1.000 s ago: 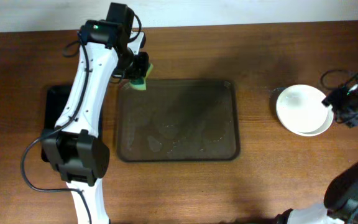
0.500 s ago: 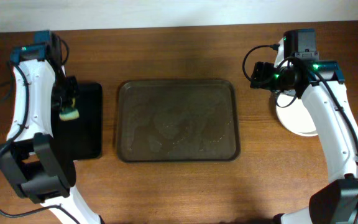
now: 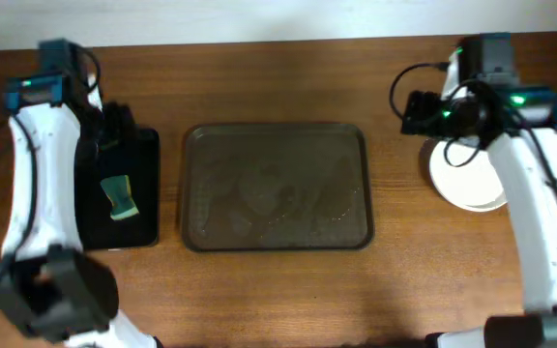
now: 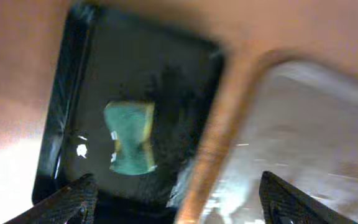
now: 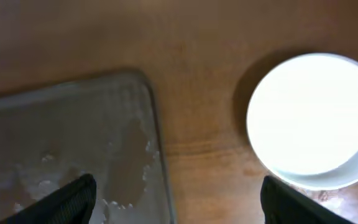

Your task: Clean dirty plates on tray and stack at the side

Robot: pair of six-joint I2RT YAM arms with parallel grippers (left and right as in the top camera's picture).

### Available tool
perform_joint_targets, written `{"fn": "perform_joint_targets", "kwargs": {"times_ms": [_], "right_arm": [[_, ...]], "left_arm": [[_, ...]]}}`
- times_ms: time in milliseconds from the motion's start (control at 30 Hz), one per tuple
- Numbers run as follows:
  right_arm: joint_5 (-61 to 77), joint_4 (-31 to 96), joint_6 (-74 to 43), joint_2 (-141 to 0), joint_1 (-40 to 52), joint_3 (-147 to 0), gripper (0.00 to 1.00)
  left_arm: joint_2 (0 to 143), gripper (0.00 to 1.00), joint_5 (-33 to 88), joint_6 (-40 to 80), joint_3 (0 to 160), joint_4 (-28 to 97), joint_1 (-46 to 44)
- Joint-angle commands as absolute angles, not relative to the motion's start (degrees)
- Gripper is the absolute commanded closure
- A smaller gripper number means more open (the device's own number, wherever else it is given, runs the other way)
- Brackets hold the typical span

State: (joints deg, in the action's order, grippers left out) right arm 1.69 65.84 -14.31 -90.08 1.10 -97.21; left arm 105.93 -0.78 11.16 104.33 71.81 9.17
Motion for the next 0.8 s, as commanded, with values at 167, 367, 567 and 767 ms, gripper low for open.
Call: {"fn": "perform_joint_targets", "kwargs": {"times_ms": [167,367,567,767], "right_arm": [[-3.49,74.76,-13.54,-70.17,1.13,-104.92,0.02],[-3.51,74.83,-13.52,-71.72,1.13,-104.90,0.02],[-3.44,65.93,-9.56,-67.96,1.10,-96.57,0.02],[-1.69,27.64,-6.00,-36.88,1.10,-48.31,0.02]], "left_arm": [[94.63,0.01,2.61,10.66,106.65,72.10,5.89],[94.63,0.01,2.61,10.66,106.65,72.10,5.89],[94.63,0.01,2.61,10.66,106.65,72.10,5.89],[94.63,0.01,2.61,10.66,106.65,72.10,5.89]]}}
